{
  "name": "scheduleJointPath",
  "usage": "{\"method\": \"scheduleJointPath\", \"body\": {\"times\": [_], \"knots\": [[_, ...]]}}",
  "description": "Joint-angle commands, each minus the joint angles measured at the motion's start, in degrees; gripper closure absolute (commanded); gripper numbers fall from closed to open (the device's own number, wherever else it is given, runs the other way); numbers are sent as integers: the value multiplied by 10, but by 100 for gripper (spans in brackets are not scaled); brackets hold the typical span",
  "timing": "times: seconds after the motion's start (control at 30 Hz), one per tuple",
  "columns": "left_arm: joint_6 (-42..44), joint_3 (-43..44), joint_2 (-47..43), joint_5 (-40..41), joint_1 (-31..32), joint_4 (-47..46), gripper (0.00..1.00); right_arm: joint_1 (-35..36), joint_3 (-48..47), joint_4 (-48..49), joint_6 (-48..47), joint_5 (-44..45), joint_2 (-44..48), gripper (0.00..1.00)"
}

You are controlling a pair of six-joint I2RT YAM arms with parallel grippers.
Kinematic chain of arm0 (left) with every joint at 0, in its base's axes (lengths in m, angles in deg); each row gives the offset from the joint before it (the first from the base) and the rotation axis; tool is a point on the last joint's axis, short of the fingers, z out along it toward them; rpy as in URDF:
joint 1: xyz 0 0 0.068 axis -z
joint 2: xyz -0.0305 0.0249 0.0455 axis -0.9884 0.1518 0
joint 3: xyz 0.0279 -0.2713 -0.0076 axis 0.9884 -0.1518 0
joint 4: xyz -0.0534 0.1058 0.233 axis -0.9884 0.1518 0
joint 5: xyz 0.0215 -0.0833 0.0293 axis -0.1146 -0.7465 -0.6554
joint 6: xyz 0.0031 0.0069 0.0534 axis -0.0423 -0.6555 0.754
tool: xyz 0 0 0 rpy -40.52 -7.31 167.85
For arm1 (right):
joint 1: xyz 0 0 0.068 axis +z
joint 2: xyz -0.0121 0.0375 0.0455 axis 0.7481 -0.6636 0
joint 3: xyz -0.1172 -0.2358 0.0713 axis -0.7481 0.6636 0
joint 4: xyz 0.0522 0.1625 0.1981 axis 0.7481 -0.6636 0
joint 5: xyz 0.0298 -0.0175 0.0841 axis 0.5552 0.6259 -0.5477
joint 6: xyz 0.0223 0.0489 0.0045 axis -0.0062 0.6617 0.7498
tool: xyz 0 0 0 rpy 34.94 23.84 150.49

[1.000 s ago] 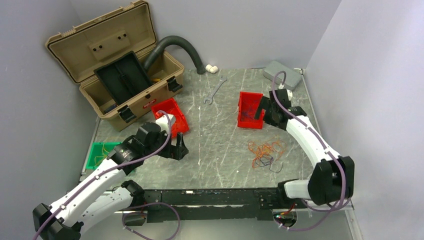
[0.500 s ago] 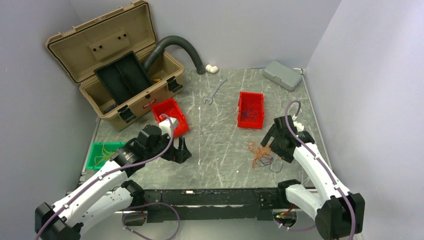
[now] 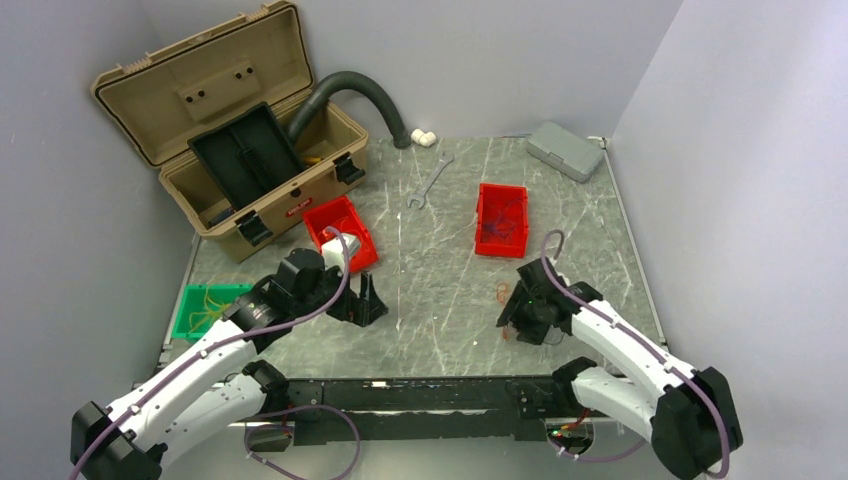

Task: Untangle the cables
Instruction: Move the cable to the center of the board.

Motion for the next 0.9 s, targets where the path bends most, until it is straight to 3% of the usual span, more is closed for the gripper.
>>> {"method": "scheduleJointPath", "body": {"times": [0.0, 0.13, 0.27, 0.4, 0.43, 0.47, 0.5, 0.53, 0.67, 0.87], "knots": [[-5, -5, -3, -9, 2, -18, 1, 86, -17, 83, 82, -29, -28, 55], [-4, -2, 0, -9, 3, -18, 1, 168, -60, 131, 98, -47, -66, 76], [-4, -4, 8, -19, 5, -29, 1, 200, -126, 72, 95, -1, -86, 81], [-7, -8, 17, -29, 12, -43, 1, 202, -162, -9, 99, 68, -63, 77], [-8, -9, 18, -30, 15, -45, 0, 202, -167, -22, 98, 80, -57, 73], [-8, -10, 19, -29, 16, -46, 1, 202, -171, -36, 99, 93, -50, 57], [-8, -10, 20, -27, 18, -45, 1, 201, -176, -55, 103, 112, -48, 24], [-8, -10, 20, -27, 19, -45, 1, 200, -181, -78, 110, 133, -49, 3], [-5, -7, 18, -24, 25, -39, 1, 164, -184, -144, 113, 189, -62, 0], [-5, -8, 11, -17, 27, -29, 0, 96, -123, -116, 96, 187, -51, 0]]}}
